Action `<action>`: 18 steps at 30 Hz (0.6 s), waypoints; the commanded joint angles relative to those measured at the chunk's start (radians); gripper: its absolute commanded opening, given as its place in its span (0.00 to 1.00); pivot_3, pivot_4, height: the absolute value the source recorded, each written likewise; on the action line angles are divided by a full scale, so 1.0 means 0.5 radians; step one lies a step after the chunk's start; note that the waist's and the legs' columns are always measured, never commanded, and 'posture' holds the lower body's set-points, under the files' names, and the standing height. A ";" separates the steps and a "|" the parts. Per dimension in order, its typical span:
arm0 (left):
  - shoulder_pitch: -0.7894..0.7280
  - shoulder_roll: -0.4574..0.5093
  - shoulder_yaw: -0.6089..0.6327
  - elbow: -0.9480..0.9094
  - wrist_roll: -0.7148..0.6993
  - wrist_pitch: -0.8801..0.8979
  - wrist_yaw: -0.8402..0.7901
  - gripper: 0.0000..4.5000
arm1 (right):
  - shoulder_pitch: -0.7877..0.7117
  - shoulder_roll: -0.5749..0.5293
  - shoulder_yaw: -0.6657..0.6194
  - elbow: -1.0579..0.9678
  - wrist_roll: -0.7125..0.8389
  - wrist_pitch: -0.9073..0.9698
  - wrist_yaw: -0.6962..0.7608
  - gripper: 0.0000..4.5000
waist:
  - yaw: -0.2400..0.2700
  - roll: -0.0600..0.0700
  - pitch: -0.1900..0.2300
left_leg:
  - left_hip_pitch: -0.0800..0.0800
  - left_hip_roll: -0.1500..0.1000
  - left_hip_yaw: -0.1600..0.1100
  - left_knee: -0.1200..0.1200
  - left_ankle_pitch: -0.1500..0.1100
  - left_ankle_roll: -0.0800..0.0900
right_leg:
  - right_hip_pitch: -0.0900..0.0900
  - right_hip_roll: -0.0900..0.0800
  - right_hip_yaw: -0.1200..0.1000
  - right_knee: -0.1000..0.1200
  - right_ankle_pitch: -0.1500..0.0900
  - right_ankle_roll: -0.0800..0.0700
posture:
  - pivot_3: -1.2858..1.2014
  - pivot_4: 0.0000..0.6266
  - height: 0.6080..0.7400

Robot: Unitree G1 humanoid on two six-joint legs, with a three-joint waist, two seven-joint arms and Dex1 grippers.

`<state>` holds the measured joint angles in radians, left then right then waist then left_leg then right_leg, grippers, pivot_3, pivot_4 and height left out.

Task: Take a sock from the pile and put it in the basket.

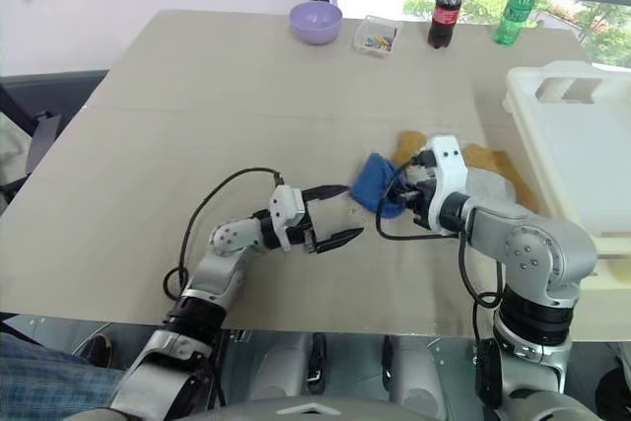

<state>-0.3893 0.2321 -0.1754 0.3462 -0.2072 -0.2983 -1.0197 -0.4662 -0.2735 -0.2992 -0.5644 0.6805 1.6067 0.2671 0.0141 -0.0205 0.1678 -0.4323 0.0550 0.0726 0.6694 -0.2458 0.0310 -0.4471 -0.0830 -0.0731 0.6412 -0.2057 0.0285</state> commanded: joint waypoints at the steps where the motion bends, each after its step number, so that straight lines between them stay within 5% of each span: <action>1: -0.075 -0.106 -0.004 0.048 -0.037 -0.094 0.013 1.00 | -0.068 -0.211 -0.228 -0.096 0.228 0.015 0.037 0.01 | 0.003 0.000 0.000 | 0.000 0.000 -0.001 0.000 0.000 0.000 | 0.001 0.000 -0.001 0.000 0.000 0.000 | 0.52 0.24 0.97; 8: -0.188 -0.227 -0.040 0.019 -0.094 0.009 -0.057 1.00 | -0.036 -0.915 -0.575 0.224 0.470 0.015 0.131 0.01 | 0.000 0.000 0.001 | 0.001 -0.002 -0.002 0.002 -0.001 0.002 | 0.004 -0.002 -0.003 0.000 0.000 0.001 | 0.52 0.24 0.97; 18: -0.263 -0.347 -0.066 -0.017 -0.190 0.113 -0.125 1.00 | -0.074 -1.355 -0.881 0.838 0.238 -0.128 0.164 0.01 | 0.004 0.000 0.000 | 0.001 -0.001 -0.002 0.004 -0.001 0.002 | 0.004 0.001 -0.001 0.001 0.000 0.002 | 0.52 0.24 0.97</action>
<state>-0.5039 0.0714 -0.1994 0.3804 -0.2812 -0.2426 -1.0696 -0.5075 -0.9089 -0.6831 -0.1873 0.8330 1.5925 0.3284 0.0163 -0.0207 0.1681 -0.4317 0.0543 0.0717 0.6714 -0.2461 0.0320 -0.4451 -0.0829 -0.0735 0.6417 -0.2058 0.0296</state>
